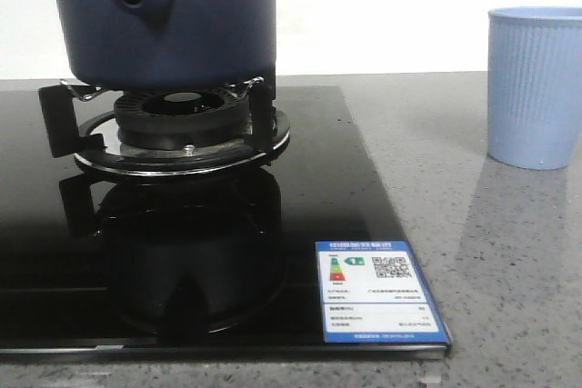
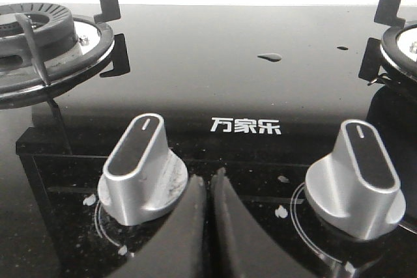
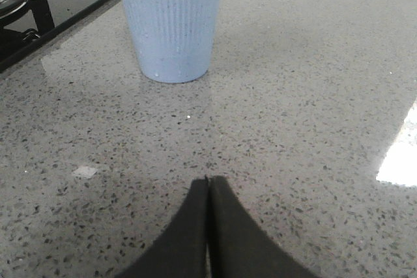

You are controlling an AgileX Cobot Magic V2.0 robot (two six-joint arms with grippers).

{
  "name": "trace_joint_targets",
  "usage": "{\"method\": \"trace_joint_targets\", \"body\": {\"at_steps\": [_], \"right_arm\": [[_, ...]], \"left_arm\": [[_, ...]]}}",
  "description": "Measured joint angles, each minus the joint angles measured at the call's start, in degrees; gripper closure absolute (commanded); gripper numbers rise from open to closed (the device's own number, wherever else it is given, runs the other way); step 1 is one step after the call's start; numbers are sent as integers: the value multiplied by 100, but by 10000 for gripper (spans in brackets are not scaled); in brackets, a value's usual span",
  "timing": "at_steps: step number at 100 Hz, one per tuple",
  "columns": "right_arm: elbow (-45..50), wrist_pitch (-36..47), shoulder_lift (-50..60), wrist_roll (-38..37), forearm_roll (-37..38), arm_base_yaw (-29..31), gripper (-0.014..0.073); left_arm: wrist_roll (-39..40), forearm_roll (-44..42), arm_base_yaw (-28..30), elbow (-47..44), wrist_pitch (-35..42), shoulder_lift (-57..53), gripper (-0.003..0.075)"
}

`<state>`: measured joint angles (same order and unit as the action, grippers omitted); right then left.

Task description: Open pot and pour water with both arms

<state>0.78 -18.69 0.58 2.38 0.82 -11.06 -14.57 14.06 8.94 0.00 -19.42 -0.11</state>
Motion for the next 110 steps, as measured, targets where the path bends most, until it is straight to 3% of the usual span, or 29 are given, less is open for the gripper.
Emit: {"method": "trace_joint_targets", "body": {"at_steps": [84, 96, 110], "right_arm": [[0, 23, 0, -10, 157, 0, 667], [0, 354, 0, -10, 674, 0, 667], [0, 1512, 0, -10, 667, 0, 667]], "left_arm": [[0, 0, 0, 0, 0, 0, 739], [0, 0, 0, 0, 0, 0, 739], [0, 0, 0, 0, 0, 0, 739]]}}
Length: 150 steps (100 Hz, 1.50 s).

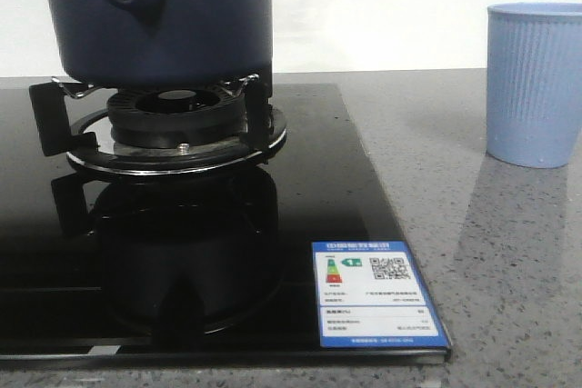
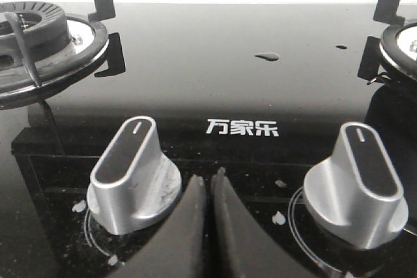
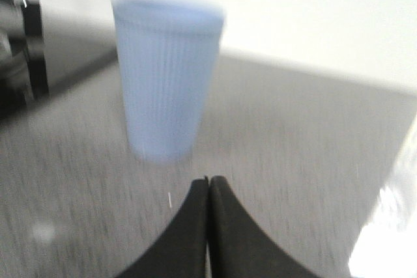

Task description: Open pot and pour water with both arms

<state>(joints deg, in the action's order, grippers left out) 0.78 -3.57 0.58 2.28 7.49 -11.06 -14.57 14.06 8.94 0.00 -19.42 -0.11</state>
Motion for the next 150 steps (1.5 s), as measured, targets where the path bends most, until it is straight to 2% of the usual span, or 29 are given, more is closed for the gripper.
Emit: {"method": "trace_joint_targets", "body": {"at_steps": [12, 26, 43, 61, 70, 87, 99, 106, 113, 124, 137, 150], "right_arm": [[0, 967, 0, 0, -290, 0, 667], [0, 1554, 0, -194, -934, 0, 667], [0, 1398, 0, -315, -2106, -12, 667], [0, 1088, 0, -337, -2503, -12, 667], [-13, 874, 0, -337, -2541, -12, 667], [-229, 130, 0, -337, -2553, -12, 667], [-447, -155, 0, -340, -2553, -12, 666], [-683, -465, 0, -340, -2553, -12, 666], [-1028, -988, 0, -340, -2553, -12, 666], [-1706, -1896, -345, -340, -2553, -25, 667], [-2727, -3346, -1105, -340, -2666, -25, 667], [-3624, -4420, -1868, -179, -3027, -25, 667]], "left_arm": [[0, 0, 0, 0, 0, 0, 739], [0, -224, 0, 0, 47, 0, 739], [0, -387, 0, 0, 266, 0, 739], [0, -310, 0, 0, 828, 0, 739], [0, 584, 0, 0, 1051, 0, 739], [-57, 4335, 0, 0, 1260, 0, 739], [-119, 5209, 0, 0, 1210, 0, 739], [-298, 5209, 0, 20, 825, 0, 739], [-694, 5089, 0, 197, 53, 0, 739], [-1279, 4964, 0, 855, -1205, 190, 739], [-1884, 4786, 0, 1800, -2473, 1037, 739], [-2459, 4680, -364, 2645, -2984, 1825, 738]]}}
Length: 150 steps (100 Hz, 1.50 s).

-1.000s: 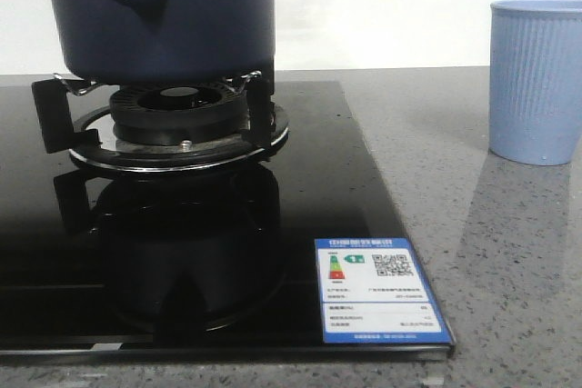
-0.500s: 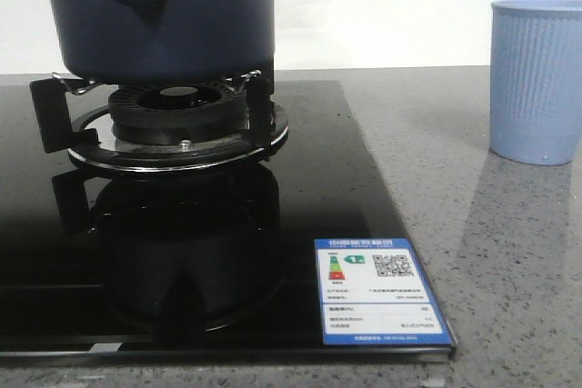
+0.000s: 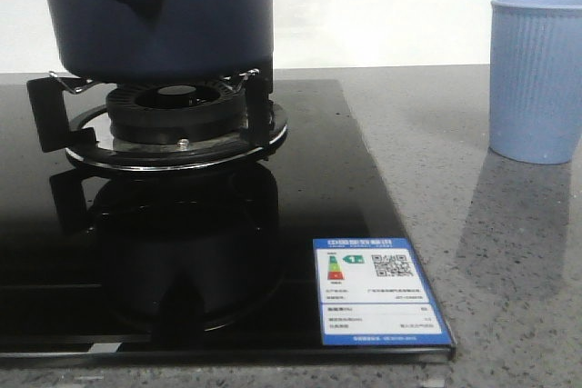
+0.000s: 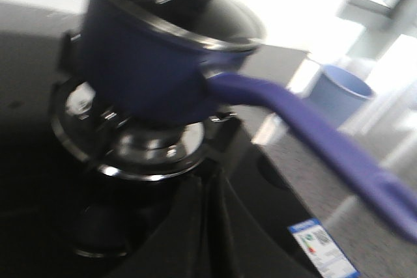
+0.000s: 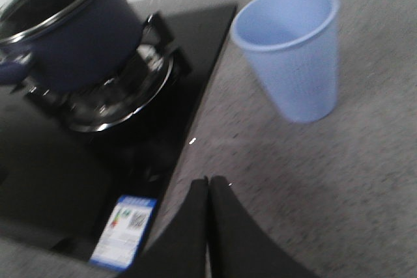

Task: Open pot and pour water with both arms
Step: 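Grasp the blue lid knob with the left gripper and lift the lid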

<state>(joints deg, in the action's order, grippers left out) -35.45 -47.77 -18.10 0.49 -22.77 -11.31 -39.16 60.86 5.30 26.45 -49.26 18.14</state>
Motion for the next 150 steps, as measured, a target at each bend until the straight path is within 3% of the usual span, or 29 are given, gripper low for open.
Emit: {"method": "trace_joint_targets", "body": {"at_steps": [9, 20, 35, 46, 58, 64, 71, 76, 84, 88, 94, 116, 131, 150], "right_arm": [[-344, -285, -370, 541, -679, 0, 667], [-524, -429, -628, 1521, -2038, 0, 667], [-559, -233, -700, 3585, -3661, 0, 666], [-559, 68, -700, 5208, -3998, 0, 666], [-559, 352, -700, 6213, -4031, 0, 666], [-559, 549, -700, 6382, -4043, 0, 659], [-559, 802, -700, 6469, -4043, 0, 587], [-559, 974, -700, 6508, -4052, 0, 464], [-559, 1212, -700, 6521, -4052, 0, 193], [-559, 1283, -700, 6520, -4052, 0, 61], [-559, 1400, -700, 6539, -4056, 0, -75], [-559, 1552, -700, 6562, -4065, 0, -50], [-559, 1589, -700, 6565, -4065, 0, -50], [-559, 1576, -700, 6574, -4065, 0, -50]], "left_arm": [[-319, 8, -307, 568, -353, 539, 738], [-1035, 358, -689, 1169, -1277, 1262, 739], [-2342, 991, -1028, 1815, -2044, 2135, 739], [-2803, 1091, -1050, 2196, -1963, 2492, 738], [-3473, 1109, -1065, 2434, -1652, 2822, 708], [-3959, 1121, -1065, 2479, -1590, 2964, 639], [-4466, 1133, -1065, 2490, -1508, 3141, 492], [-4730, 1133, -1065, 2490, -1393, 3272, 360], [-4942, 1145, -1146, 2490, -1024, 3500, 161], [-4976, 1169, -1174, 2490, -722, 3597, 104], [-5026, 1259, -1231, 2490, -279, 3760, 80], [-5662, 2021, -1284, 2490, 955, 4476, 81], [-6571, 3171, -1284, 2534, 940, 5234, 81], [-6815, 3469, -1284, 2968, 684, 6149, 81]]}}
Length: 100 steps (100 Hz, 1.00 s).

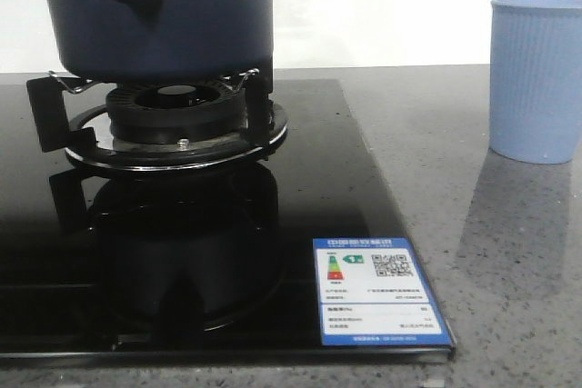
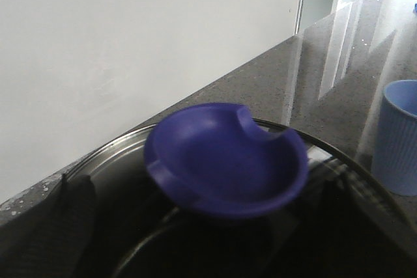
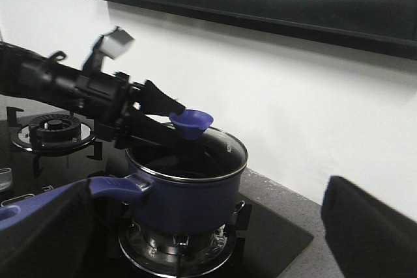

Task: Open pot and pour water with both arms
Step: 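Grasp the blue lid knob with the left gripper and lift the lid, then reach the right gripper to the light blue cup and grasp it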

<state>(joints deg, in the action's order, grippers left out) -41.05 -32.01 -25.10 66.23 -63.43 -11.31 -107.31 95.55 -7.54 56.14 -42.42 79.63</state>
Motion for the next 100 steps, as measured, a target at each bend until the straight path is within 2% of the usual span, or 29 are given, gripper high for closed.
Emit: {"method": "trace_joint_targets", "body": {"at_steps": [33, 40, 57, 64, 80, 100], "right_arm": [[0, -139, 0, 12, 0, 0, -50], [0, -129, 0, 12, 0, 0, -50], [0, -94, 0, 12, 0, 0, -50], [0, 14, 0, 12, 0, 0, -50], [157, 731, -10, 12, 27, 0, -50], [933, 1779, -349, 12, 117, 0, -50]], "left_arm": [[-16, 127, -28, 656, -455, 822, 102], [-16, 152, -28, 664, -498, 876, 167], [-25, 166, -56, 708, -669, 901, 396], [-25, 166, -62, 720, -723, 901, 452], [-25, 115, -62, 756, -811, 894, 465], [-25, -19, -50, 846, -777, 331, 468]]}}
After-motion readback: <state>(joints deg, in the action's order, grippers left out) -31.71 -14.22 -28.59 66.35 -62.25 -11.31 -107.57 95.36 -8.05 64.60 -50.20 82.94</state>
